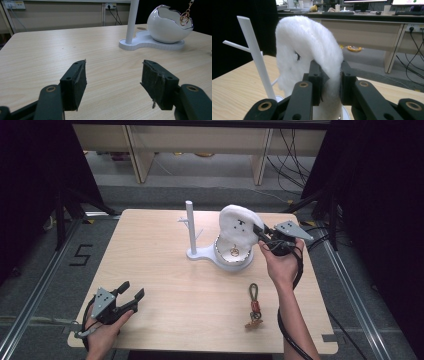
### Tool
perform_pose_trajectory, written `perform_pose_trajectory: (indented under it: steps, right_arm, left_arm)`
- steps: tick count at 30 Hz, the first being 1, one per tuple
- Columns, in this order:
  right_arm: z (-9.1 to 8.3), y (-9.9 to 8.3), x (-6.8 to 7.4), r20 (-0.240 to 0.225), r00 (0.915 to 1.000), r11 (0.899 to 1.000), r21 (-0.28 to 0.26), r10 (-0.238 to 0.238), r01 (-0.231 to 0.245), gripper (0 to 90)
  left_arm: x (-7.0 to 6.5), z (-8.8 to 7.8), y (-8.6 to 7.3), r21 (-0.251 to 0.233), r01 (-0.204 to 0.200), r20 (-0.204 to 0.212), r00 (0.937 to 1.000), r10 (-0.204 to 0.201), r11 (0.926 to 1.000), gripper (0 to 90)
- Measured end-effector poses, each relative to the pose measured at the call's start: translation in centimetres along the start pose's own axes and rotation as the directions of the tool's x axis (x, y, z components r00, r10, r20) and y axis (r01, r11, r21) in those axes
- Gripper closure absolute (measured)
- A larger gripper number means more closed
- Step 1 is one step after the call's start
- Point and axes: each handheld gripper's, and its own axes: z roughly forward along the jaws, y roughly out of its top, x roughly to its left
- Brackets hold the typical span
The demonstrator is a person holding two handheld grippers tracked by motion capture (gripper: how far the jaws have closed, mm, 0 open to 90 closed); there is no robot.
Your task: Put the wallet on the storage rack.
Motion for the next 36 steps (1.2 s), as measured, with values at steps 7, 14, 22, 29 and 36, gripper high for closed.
perform_pose_trajectory:
  steps: [7,14,22,29,36]
  right_arm:
    - [0.7,-0.8,-0.1,-0.011,0.9998,0.999,0.035,0.015,-0.014,76.7]
    - [1.7,-1.9,-0.6,-0.011,0.9999,0.994,0.108,0.011,-0.010,76.5]
    - [2.5,-2.5,-0.9,-0.024,0.9997,0.985,0.172,0.009,-0.005,76.4]
    - [3.5,-2.9,-0.7,-0.051,0.9987,0.967,0.253,-0.009,0.022,76.5]
    - [4.3,-3.2,-1.1,-0.034,0.9980,0.955,0.291,-0.054,0.062,76.5]
  left_arm:
    - [-0.1,0.0,0.0,-0.001,-0.005,0.005,1.0000,0.005,1.0000,35.6]
    - [-0.2,0.2,-0.1,-0.011,-0.013,0.017,0.9998,0.013,0.9999,35.7]
    - [-0.3,0.1,-0.1,0.005,-0.020,0.013,0.9997,0.020,0.9998,35.8]
    - [-0.4,0.1,-0.1,0.009,-0.024,0.016,0.9996,0.024,0.9997,35.8]
    - [-0.4,0.3,-0.2,-0.006,-0.020,0.021,0.9996,0.020,0.9998,35.8]
